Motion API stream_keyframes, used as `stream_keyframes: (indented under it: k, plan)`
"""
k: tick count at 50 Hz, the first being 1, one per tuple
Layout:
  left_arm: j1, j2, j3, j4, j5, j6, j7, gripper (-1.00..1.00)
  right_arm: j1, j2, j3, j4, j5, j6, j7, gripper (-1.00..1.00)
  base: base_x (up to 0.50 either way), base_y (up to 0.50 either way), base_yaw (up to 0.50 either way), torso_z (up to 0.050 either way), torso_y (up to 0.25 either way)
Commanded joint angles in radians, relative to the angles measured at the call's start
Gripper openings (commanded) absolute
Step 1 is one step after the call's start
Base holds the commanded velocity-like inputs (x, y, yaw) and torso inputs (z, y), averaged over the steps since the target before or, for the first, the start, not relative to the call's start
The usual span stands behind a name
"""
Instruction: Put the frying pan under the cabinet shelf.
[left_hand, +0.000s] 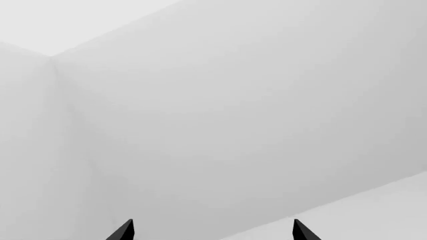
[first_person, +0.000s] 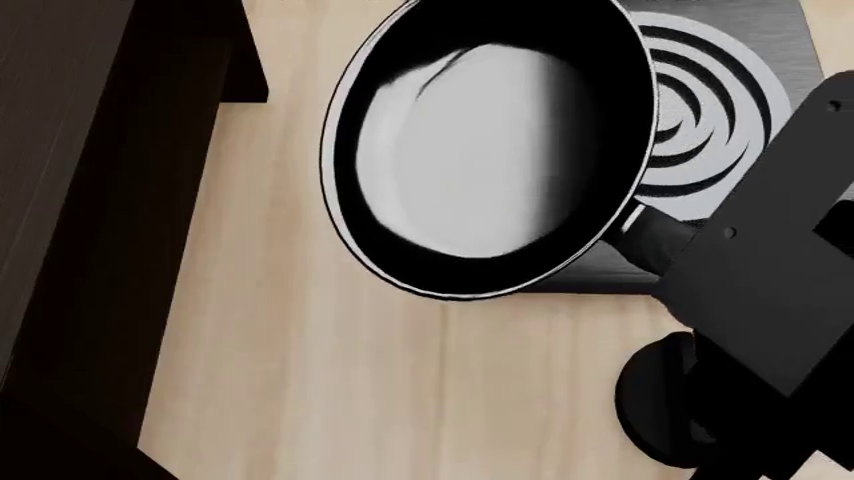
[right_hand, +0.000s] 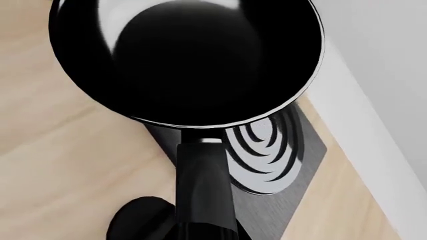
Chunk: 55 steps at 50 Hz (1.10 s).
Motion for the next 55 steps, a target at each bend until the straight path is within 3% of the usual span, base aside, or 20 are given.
stream_keyframes:
  k: [1, 14, 55]
  plan:
    - [0.001, -0.003, 0.002, -0.001, -0.011, 0.003, -0.010, 1.00, -0.011, -0.014, 0.049, -0.021, -0.020, 0.000, 0.000, -1.00, 0.00, 0.00, 0.00, 0.000, 0.000]
    - [-0.003, -0.004, 0.011, -0.003, -0.022, 0.007, -0.014, 1.00, -0.066, -0.049, 0.037, -0.013, -0.042, 0.000, 0.000, -1.00, 0.00, 0.00, 0.00, 0.000, 0.002]
    - [0.008, -0.035, 0.002, 0.019, -0.080, 0.001, -0.054, 1.00, -0.024, -0.172, -0.112, 0.092, -0.074, 0.000, 0.000, -1.00, 0.00, 0.00, 0.00, 0.000, 0.001]
